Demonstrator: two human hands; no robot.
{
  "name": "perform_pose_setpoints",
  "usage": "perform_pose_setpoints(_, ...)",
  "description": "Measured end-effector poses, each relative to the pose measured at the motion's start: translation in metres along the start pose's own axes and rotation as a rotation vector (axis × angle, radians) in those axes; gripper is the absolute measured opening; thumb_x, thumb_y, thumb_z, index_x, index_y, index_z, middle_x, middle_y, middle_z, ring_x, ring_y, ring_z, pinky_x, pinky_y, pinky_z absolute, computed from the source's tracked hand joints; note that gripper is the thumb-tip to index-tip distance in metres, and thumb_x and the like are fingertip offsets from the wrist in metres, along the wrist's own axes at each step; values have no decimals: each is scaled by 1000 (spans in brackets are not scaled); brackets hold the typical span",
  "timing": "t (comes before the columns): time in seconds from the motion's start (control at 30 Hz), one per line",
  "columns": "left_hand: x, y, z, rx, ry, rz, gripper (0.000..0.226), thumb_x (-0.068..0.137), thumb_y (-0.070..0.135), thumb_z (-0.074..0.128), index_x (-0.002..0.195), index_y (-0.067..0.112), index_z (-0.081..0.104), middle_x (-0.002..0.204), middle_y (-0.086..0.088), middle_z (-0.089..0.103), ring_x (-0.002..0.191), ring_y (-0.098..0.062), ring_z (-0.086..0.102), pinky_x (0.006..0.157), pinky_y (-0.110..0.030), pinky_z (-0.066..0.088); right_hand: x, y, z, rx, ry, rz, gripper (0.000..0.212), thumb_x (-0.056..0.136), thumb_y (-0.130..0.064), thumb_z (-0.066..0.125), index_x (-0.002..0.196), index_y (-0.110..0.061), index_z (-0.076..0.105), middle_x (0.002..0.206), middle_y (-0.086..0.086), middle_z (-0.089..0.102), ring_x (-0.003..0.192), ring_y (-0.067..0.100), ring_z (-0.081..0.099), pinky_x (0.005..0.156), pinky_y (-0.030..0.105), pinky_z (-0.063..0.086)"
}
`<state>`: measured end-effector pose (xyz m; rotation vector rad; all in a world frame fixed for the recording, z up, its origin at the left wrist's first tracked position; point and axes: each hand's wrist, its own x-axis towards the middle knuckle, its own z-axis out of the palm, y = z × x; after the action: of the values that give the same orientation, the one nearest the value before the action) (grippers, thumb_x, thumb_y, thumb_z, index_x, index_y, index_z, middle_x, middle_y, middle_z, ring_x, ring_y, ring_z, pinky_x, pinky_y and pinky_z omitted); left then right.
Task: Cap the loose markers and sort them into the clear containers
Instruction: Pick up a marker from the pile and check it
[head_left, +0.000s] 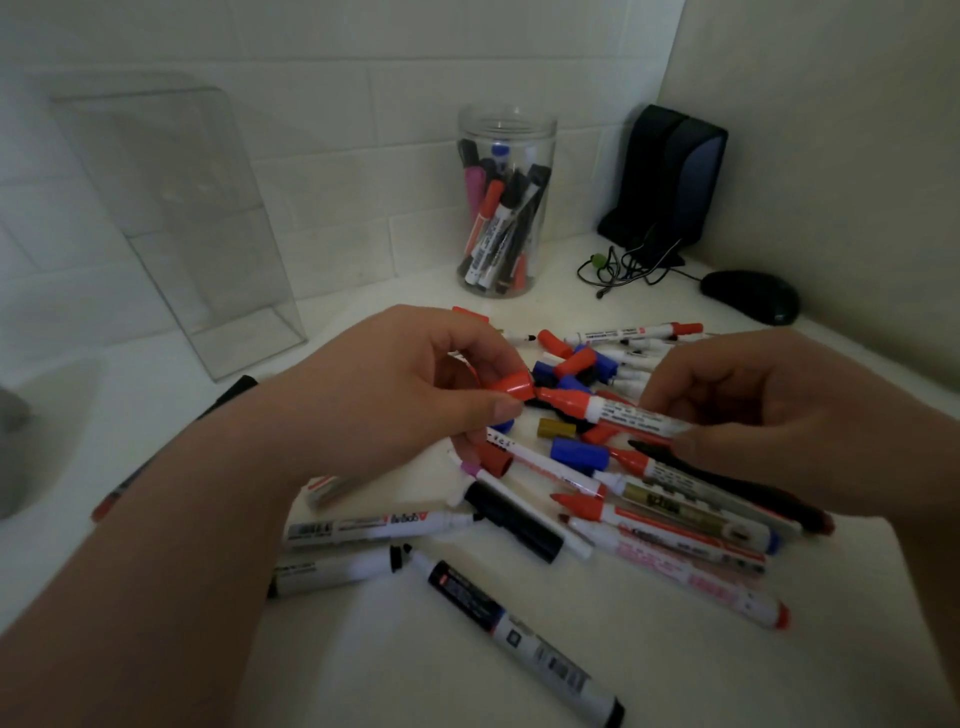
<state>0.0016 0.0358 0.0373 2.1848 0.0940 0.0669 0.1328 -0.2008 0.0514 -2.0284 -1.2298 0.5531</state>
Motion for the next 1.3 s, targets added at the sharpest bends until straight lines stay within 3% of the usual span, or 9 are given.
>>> perform_pose_setpoints(0.17,0,0,3,41,-74,18,26,77,46,69,101,37,72,83,3,75,74,-18,71,80,-49,59,-2,-1,3,-80,6,-74,18,80,-50,68,97,-44,71,92,-5,74,80,15,71,69,38,61)
perform_pose_setpoints(0.27,0,1,8,-35,-34,67,33,72,56,63,97,38,75,72,3,69,63,-16,62,67,-35,57,-3,-2,7,-132,133,-148,15,78,-53,65,92,-49,71,96,-21,71,85,4,69,67,18,56)
perform_pose_setpoints(0.4,5,-2,21,-376,64,131,19,83,39,74,95,24,77,62,0,59,53,-18,47,55,-33,43,-2,-5,14,-320,357,-321,15,90,-47,66,105,-47,65,90,-21,68,85,5,66,66,14,52)
perform_pose_setpoints(0.57,6,-7,24,-542,103,237,24,84,22,75,103,6,73,58,-1,62,46,-23,55,59,-54,55,0,-9,24,-487,488,-460,21,89,-32,63,104,-20,71,79,-7,67,65,9,61,55,25,50)
perform_pose_setpoints(0.63,5,-6,23,-525,106,263,21,85,20,76,100,6,73,59,-6,65,46,-25,58,60,-49,56,1,-10,28,-485,508,-459,20,89,-31,63,101,-18,72,78,-6,68,64,10,60,58,20,49)
perform_pose_setpoints(0.8,2,-4,18,-476,113,276,20,81,15,69,94,1,71,58,-11,65,44,-25,61,51,-31,54,0,-20,36,-158,443,-205,16,86,-53,67,81,-39,73,75,-19,70,69,4,64,59,7,46)
perform_pose_setpoints(1.0,6,-3,25,-596,116,226,24,85,22,69,97,1,68,61,-7,64,54,-29,65,65,-47,61,10,-14,37,486,229,73,31,80,-48,72,83,-18,75,51,-2,51,41,11,37,41,20,32)
perform_pose_setpoints(1.17,11,0,45,-857,193,156,32,78,37,70,83,6,67,56,-11,53,50,-26,51,58,-35,55,16,-14,50,588,192,136,35,83,-47,68,81,-13,74,57,10,60,39,16,41,42,21,33)
perform_pose_setpoints(1.3,14,-7,35,-909,147,208,33,88,30,68,91,-3,67,53,-10,44,39,-19,38,46,-28,43,18,-14,60,1099,-7,173,40,82,-34,74,85,5,66,50,9,48,35,14,32,42,25,14)
